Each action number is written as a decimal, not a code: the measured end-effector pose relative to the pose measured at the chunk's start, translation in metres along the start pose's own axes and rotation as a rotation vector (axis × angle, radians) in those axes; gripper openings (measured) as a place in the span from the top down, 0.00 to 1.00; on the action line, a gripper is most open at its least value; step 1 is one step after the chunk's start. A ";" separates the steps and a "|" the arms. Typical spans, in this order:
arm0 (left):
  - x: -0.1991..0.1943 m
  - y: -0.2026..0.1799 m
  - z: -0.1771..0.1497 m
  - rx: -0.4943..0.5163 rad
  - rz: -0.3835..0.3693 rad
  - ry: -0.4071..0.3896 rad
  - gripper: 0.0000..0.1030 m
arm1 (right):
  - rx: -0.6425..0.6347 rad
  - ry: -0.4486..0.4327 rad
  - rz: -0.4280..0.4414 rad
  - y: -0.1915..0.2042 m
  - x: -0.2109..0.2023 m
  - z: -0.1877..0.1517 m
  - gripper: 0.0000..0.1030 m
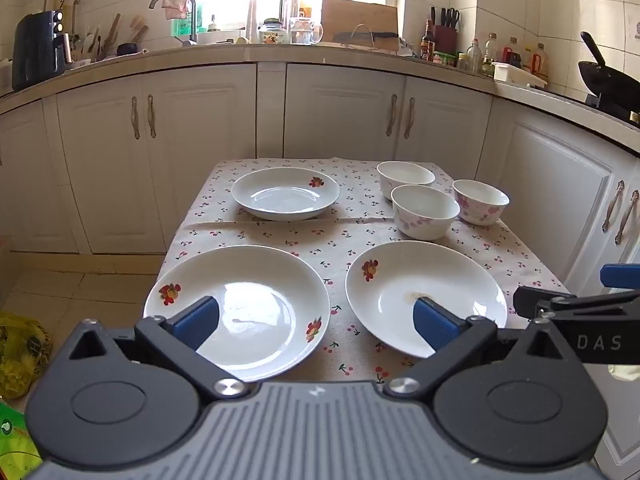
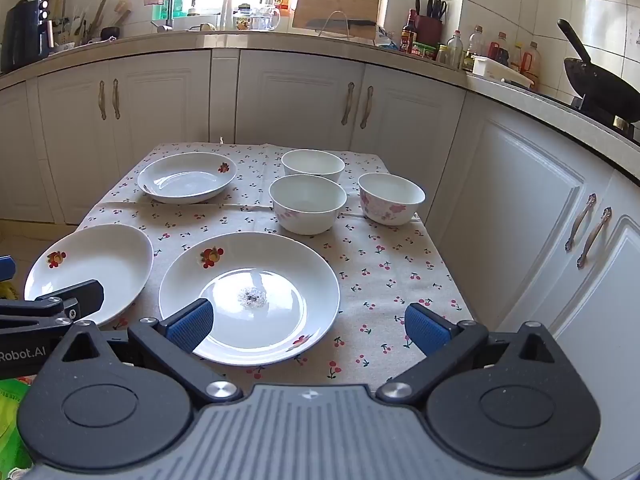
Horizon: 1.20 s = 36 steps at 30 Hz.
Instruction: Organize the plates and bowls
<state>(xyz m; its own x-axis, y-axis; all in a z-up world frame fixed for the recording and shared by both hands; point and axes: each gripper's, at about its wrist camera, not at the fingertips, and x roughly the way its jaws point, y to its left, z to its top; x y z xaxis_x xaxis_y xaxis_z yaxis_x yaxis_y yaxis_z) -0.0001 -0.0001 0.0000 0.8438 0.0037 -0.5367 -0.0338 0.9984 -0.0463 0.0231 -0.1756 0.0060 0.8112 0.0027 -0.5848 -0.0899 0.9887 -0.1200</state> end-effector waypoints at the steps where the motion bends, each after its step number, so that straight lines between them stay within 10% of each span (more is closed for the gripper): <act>1: 0.000 0.000 0.000 -0.002 0.001 0.000 0.01 | -0.004 0.000 -0.001 0.000 0.000 0.000 0.00; 36: -0.008 0.001 0.005 -0.001 -0.015 -0.011 0.01 | -0.005 -0.006 -0.003 -0.001 -0.004 0.001 0.00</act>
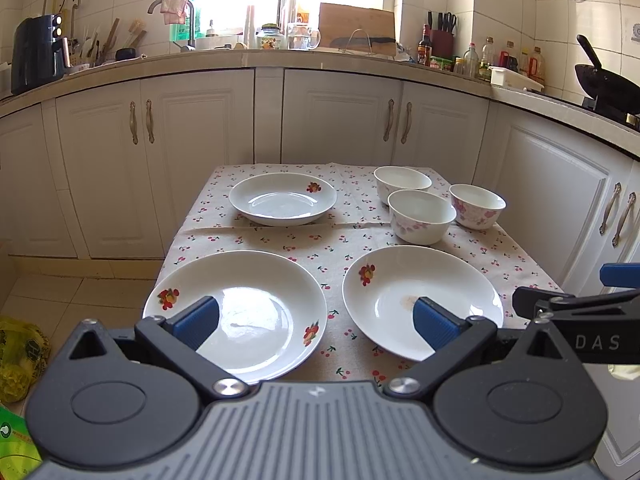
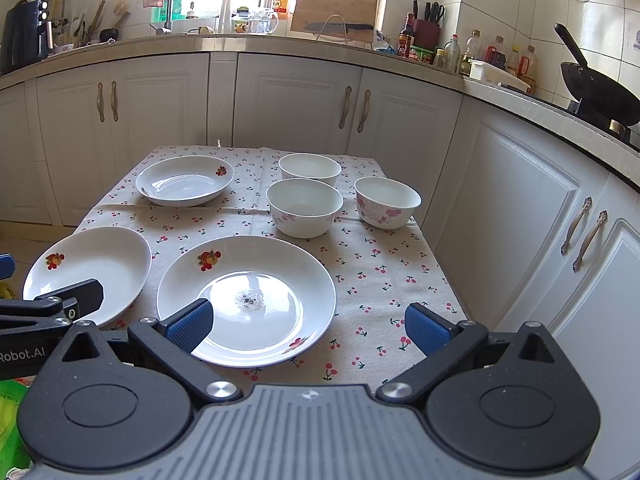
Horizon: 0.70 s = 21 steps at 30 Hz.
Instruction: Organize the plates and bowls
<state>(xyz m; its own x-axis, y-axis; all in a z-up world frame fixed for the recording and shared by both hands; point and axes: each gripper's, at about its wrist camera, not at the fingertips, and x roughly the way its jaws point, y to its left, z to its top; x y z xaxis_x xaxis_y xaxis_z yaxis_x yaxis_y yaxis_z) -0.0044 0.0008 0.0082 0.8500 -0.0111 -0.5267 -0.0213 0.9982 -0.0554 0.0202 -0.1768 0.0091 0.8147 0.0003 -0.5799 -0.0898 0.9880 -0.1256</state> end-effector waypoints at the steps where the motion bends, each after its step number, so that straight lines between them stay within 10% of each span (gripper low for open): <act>1: -0.001 0.000 0.000 0.000 0.000 0.000 0.01 | 0.000 -0.001 0.000 0.000 0.000 0.000 0.00; 21: 0.001 -0.001 -0.003 -0.004 -0.008 -0.002 0.01 | -0.002 -0.004 -0.003 0.000 -0.002 0.000 0.00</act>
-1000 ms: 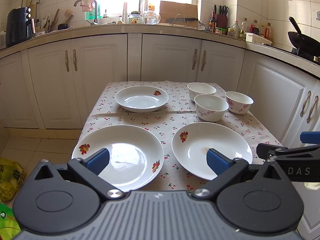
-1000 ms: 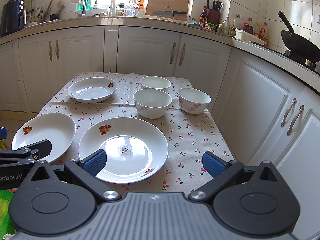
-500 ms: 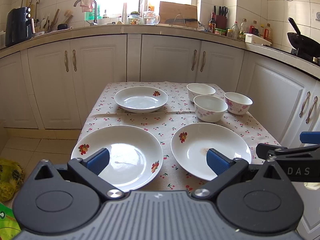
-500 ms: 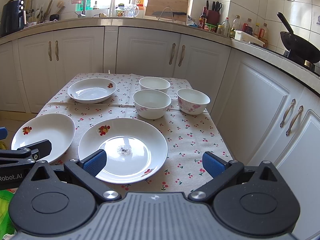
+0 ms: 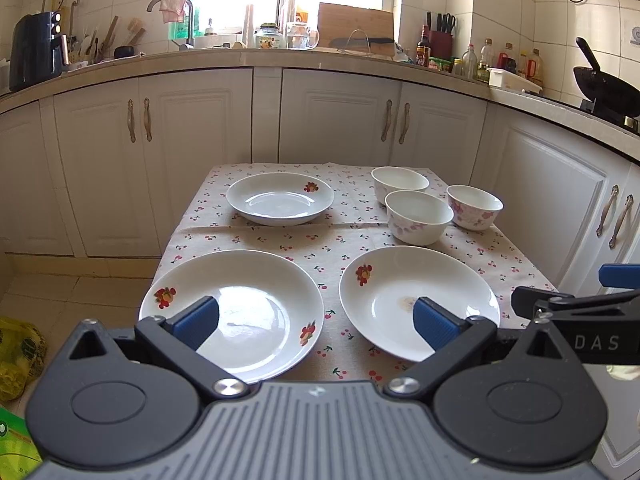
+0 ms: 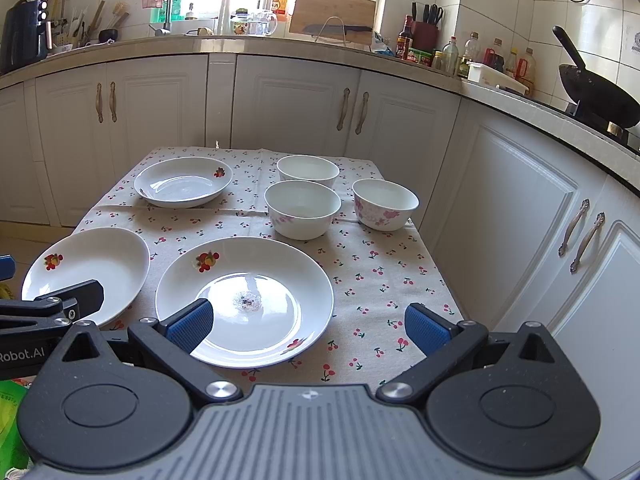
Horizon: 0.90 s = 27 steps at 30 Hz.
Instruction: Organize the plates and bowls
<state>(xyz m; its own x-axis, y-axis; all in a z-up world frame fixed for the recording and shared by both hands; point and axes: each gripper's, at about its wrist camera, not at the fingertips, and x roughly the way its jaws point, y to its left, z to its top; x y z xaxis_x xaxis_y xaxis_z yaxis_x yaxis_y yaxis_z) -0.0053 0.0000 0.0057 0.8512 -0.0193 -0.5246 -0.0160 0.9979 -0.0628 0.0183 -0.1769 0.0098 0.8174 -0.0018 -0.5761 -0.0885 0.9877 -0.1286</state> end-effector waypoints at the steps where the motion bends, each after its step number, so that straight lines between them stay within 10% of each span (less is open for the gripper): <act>1: 0.000 0.000 0.000 0.000 0.000 -0.001 0.01 | 0.000 0.000 0.000 -0.002 0.000 0.001 0.00; 27: 0.000 0.001 0.001 -0.002 -0.005 -0.003 0.01 | -0.009 -0.007 -0.011 -0.002 -0.001 0.004 0.00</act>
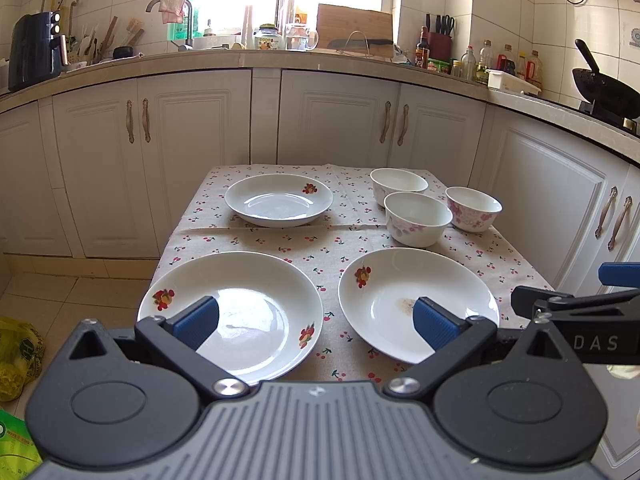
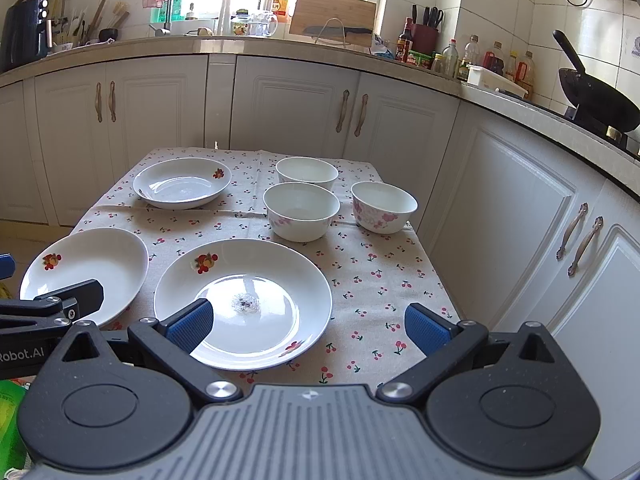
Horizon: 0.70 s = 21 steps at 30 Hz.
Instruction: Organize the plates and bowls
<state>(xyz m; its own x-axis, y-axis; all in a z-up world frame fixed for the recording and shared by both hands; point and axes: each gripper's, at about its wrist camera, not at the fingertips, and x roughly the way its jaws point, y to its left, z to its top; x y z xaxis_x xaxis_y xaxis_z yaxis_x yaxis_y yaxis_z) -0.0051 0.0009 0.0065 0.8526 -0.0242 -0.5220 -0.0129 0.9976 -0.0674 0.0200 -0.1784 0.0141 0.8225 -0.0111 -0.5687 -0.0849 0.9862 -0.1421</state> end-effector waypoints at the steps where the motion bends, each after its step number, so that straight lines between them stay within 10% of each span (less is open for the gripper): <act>1: 0.000 0.000 0.000 0.000 -0.001 -0.001 0.01 | -0.003 -0.002 -0.001 0.001 0.000 0.000 0.00; 21: 0.020 0.026 0.004 -0.004 -0.001 -0.006 0.01 | -0.034 -0.053 0.098 0.003 0.022 0.022 0.00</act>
<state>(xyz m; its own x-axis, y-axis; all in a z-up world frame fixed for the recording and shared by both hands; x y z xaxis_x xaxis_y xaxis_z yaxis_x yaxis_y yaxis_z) 0.0134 0.0264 -0.0023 0.8560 -0.0251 -0.5164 -0.0140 0.9973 -0.0716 0.0503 -0.1718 0.0186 0.8378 0.0948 -0.5377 -0.1847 0.9760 -0.1156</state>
